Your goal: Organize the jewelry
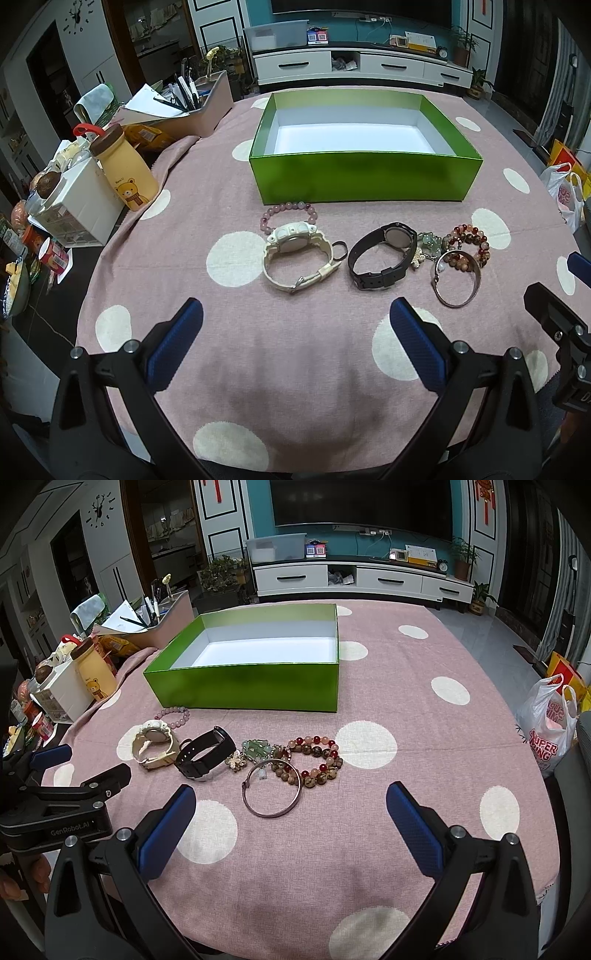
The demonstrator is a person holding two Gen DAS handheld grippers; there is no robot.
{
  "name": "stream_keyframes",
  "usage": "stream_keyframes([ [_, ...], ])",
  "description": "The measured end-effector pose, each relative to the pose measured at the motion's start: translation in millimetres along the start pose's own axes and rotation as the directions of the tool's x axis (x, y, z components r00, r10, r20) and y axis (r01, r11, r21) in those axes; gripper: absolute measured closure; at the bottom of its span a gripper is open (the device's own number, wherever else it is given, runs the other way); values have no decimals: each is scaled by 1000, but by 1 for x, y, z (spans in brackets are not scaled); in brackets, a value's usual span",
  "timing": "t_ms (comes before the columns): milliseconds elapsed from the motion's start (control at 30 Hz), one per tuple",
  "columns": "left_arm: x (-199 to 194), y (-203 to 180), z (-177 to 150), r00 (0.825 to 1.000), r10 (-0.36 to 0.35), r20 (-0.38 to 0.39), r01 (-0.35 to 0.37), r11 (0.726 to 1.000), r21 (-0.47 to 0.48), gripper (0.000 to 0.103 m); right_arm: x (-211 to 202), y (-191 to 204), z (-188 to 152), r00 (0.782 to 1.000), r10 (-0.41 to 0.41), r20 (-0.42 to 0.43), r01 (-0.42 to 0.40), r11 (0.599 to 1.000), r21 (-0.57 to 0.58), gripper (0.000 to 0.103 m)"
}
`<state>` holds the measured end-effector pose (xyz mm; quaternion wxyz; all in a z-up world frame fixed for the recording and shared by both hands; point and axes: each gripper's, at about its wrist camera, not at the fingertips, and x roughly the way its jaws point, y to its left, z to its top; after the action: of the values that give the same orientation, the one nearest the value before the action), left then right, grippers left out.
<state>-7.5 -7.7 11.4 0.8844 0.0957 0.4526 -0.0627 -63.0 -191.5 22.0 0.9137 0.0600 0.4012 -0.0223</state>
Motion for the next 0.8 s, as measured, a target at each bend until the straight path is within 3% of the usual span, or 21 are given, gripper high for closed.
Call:
stream_keyframes([
  [800, 6, 0, 1, 1000, 0, -7, 0, 1000, 1, 2, 3, 2, 0, 1000, 2, -7, -2, 1000, 3, 1],
])
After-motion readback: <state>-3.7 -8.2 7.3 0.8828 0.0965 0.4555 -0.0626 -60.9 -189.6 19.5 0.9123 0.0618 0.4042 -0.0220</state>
